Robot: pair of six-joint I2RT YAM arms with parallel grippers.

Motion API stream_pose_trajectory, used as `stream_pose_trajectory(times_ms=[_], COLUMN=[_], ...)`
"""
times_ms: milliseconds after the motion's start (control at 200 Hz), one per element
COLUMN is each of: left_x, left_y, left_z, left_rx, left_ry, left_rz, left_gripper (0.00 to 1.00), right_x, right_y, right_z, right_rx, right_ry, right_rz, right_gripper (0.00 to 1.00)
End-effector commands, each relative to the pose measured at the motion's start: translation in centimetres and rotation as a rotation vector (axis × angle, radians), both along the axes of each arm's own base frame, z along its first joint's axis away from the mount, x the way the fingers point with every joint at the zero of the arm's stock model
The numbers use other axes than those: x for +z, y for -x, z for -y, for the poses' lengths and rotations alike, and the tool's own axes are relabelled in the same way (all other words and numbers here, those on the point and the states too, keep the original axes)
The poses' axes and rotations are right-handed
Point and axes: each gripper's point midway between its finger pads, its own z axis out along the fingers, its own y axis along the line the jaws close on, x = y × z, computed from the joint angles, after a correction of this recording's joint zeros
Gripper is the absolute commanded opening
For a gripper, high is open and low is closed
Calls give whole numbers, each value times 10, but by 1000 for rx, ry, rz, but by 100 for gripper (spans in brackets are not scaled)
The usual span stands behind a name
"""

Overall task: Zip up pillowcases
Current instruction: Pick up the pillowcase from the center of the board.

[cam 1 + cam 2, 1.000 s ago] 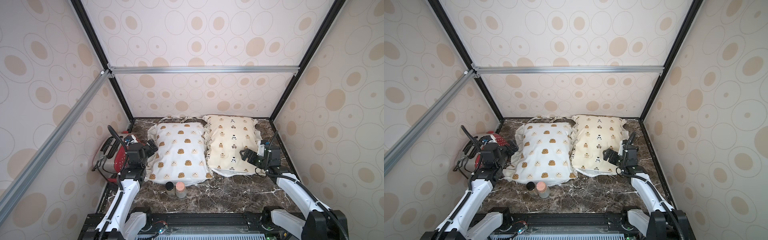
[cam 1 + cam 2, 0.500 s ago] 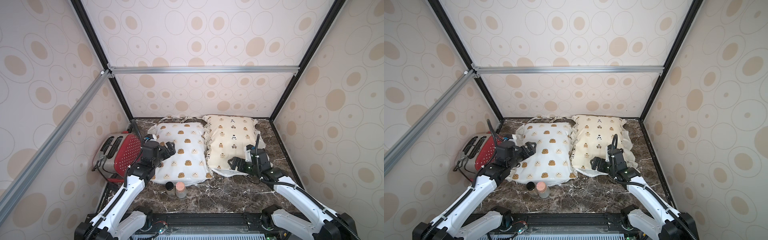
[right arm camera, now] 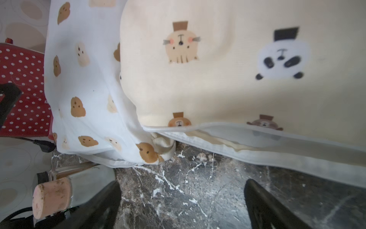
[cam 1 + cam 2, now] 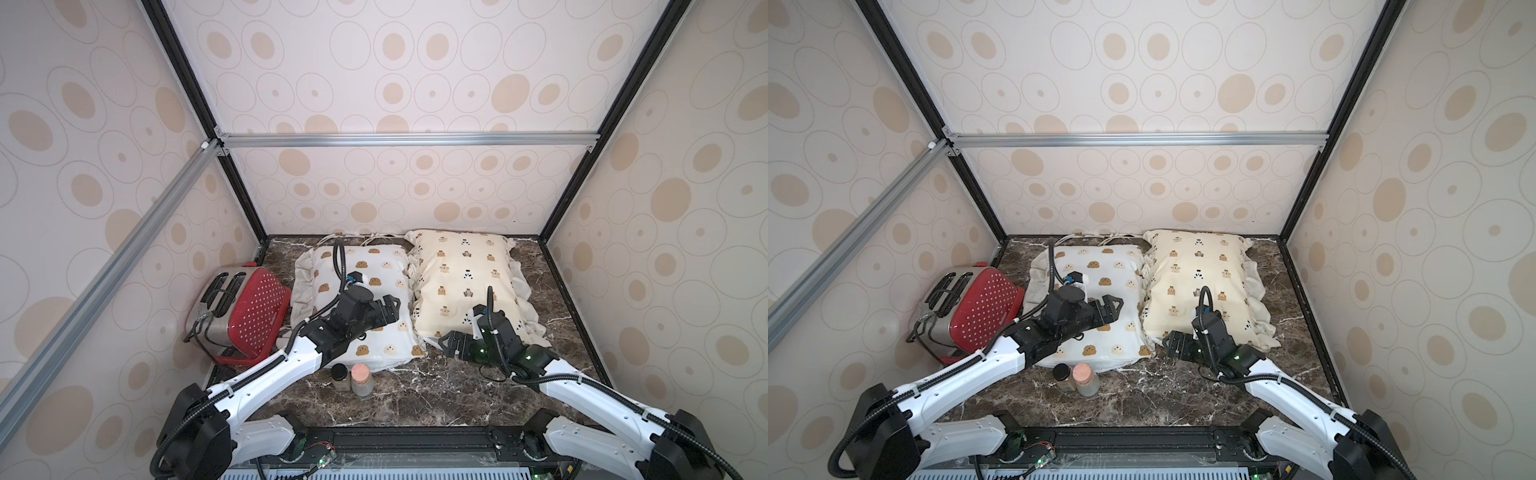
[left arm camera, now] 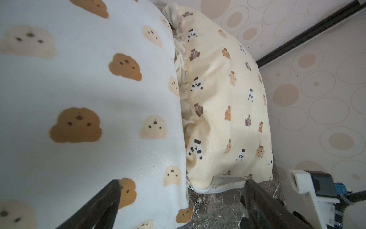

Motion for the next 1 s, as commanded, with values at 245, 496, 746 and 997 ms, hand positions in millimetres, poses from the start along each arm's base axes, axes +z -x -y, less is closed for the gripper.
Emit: stream_pose_trajectory(times_ms=[245, 496, 746, 997], left_x=[3, -18, -41, -57], left_y=[0, -5, -12, -18], left_z=[69, 99, 106, 115], left_rx=[-86, -97, -101, -104], left_ry=[107, 123, 82, 56], left_rz=[-1, -44, -52, -77], left_gripper=[79, 74, 70, 73], right_x=[-11, -17, -18, -12], right_y=[3, 3, 4, 2], right_z=[-5, -5, -8, 1], right_rx=[-37, -35, 2, 9], right_ry=[-23, -8, 6, 60], right_rz=[-35, -46, -35, -6], right_gripper=[100, 100, 100, 99])
